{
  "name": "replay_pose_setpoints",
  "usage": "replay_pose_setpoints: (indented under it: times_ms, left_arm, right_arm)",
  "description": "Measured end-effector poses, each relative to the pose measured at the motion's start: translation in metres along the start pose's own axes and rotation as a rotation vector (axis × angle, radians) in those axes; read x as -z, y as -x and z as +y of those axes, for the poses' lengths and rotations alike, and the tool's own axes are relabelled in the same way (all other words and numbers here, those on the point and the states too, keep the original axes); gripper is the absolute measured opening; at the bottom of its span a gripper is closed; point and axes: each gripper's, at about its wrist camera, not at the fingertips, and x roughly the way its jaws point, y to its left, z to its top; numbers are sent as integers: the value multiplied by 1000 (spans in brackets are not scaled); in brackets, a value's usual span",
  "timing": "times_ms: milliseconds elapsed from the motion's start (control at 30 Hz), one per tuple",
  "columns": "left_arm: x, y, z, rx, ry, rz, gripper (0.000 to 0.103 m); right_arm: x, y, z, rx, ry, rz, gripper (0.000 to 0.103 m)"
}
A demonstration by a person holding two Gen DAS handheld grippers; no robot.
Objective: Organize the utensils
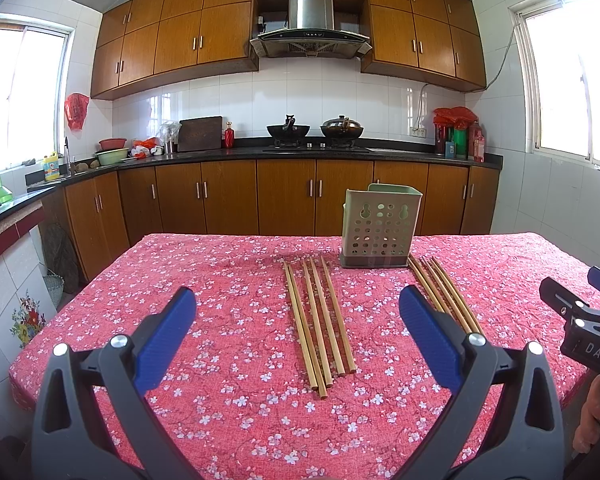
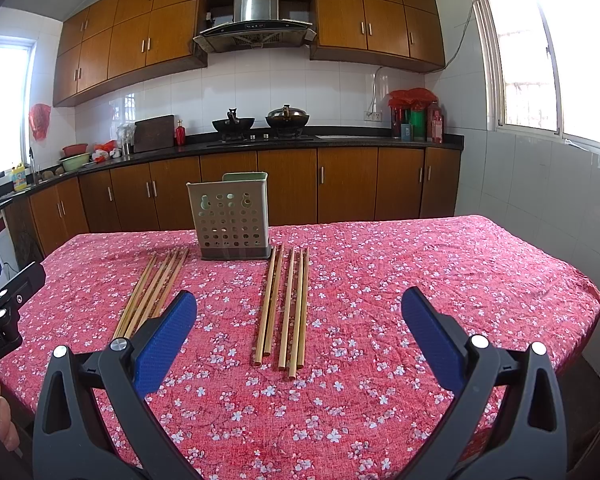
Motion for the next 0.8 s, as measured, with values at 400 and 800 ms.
replay_pose_setpoints:
  times_ms: [400,800]
  left_arm:
    - [0,0,0,0,1,0,99]
    - [2,-3,0,0,1,0,99]
  right_arm:
    - [0,0,0,0,0,0,101]
    - [0,0,-1,0,-1,0,101]
